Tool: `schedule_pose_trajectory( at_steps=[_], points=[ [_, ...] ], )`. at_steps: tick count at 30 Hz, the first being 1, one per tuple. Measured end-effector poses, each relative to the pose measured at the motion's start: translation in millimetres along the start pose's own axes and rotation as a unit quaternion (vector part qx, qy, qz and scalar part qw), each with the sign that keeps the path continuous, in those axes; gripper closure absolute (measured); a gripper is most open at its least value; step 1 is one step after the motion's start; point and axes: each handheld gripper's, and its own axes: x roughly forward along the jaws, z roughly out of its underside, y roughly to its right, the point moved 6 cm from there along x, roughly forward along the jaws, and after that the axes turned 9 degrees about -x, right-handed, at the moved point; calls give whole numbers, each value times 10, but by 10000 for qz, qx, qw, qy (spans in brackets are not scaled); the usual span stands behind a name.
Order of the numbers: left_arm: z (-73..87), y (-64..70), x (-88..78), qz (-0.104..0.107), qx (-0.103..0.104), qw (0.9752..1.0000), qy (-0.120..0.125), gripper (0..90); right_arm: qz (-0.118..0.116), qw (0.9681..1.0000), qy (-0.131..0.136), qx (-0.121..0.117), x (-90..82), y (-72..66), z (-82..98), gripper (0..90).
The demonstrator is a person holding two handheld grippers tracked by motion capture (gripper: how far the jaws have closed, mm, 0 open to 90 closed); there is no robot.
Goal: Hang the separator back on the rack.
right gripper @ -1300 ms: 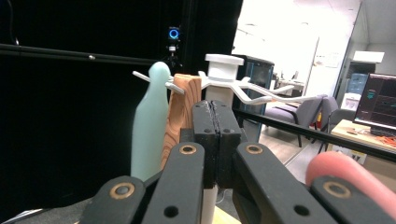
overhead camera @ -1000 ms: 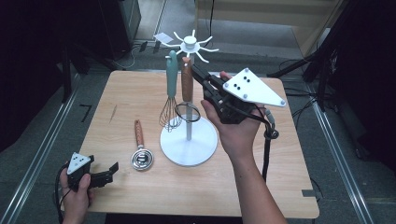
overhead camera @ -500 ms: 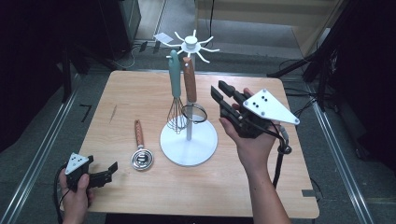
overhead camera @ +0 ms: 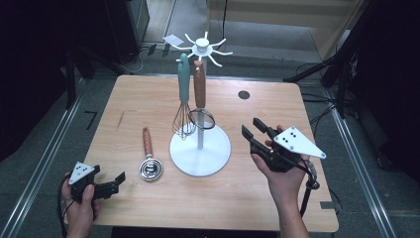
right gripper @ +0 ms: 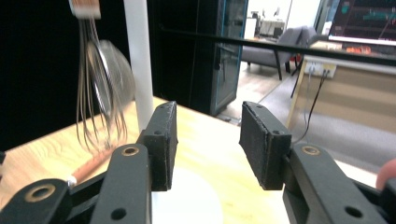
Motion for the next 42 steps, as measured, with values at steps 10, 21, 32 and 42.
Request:
schedule_pose_trajectory(
  at_steps=[10, 21, 32, 42],
  points=[
    [1, -10, 31, -89, -26, 9999, -146, 0, 253, 9985, -412, 237, -184, 123, 479, 561],
    [-13, 90, 39, 0, 355, 9991, -252, 0, 479, 9933, -968, 412, -362, 209, 993, 561],
    [-33, 446, 194, 224, 467, 9982, -296, 223, 505, 9879, -1316, 642, -466, 174, 1340, 562],
    [-44, 535, 415, 444, 328, 9962, -679, 463, 385, 9844, -1534, 775, -441, 56, 1549, 565]
  ],
)
